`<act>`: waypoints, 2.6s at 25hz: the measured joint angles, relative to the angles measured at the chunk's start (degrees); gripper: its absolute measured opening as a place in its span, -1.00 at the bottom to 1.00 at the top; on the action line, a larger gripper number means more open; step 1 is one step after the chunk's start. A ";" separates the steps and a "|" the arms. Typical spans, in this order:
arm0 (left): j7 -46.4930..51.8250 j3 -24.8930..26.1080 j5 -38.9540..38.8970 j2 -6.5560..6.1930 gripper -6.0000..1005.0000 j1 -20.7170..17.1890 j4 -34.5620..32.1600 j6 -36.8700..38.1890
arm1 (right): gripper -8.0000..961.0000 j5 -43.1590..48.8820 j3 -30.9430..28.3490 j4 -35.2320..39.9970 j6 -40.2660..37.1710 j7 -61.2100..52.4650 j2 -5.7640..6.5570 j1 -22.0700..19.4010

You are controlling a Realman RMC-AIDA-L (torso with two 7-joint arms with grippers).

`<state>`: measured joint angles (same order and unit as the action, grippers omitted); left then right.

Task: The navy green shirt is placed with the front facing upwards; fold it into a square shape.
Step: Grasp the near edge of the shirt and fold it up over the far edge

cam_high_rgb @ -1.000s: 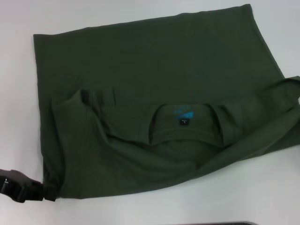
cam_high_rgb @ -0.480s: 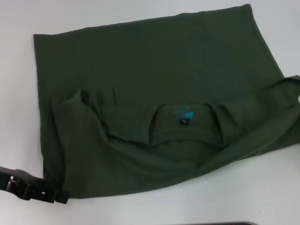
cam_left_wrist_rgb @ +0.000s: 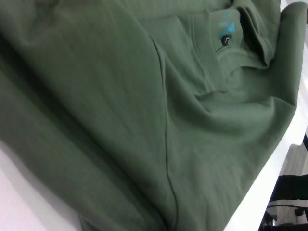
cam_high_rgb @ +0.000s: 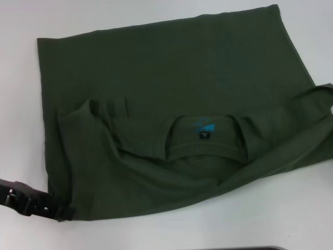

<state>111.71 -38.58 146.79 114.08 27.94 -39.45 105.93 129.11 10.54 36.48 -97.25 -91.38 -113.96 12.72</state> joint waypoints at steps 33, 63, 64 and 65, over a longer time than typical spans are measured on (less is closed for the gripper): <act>-1.80 -1.68 0.24 1.65 0.14 -0.03 1.18 -1.94 | -0.89 -0.17 -0.09 -0.10 -0.04 -0.16 0.15 0.11; -1.70 -1.94 2.45 2.40 -0.46 1.33 0.62 -4.39 | -0.89 -0.18 -0.08 -0.03 -0.04 -0.19 0.10 0.69; -1.69 -1.94 2.47 2.39 -0.52 1.34 0.65 -4.41 | -0.89 -0.17 -0.09 -0.03 -0.04 -0.19 0.10 0.72; -1.69 -1.94 2.51 2.37 -0.59 1.37 0.69 -4.42 | -0.89 -0.17 -0.09 -0.04 -0.04 -0.19 0.10 0.74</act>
<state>110.03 -40.52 149.30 116.45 29.31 -38.76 101.50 128.93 10.46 36.44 -97.29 -91.57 -113.86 13.46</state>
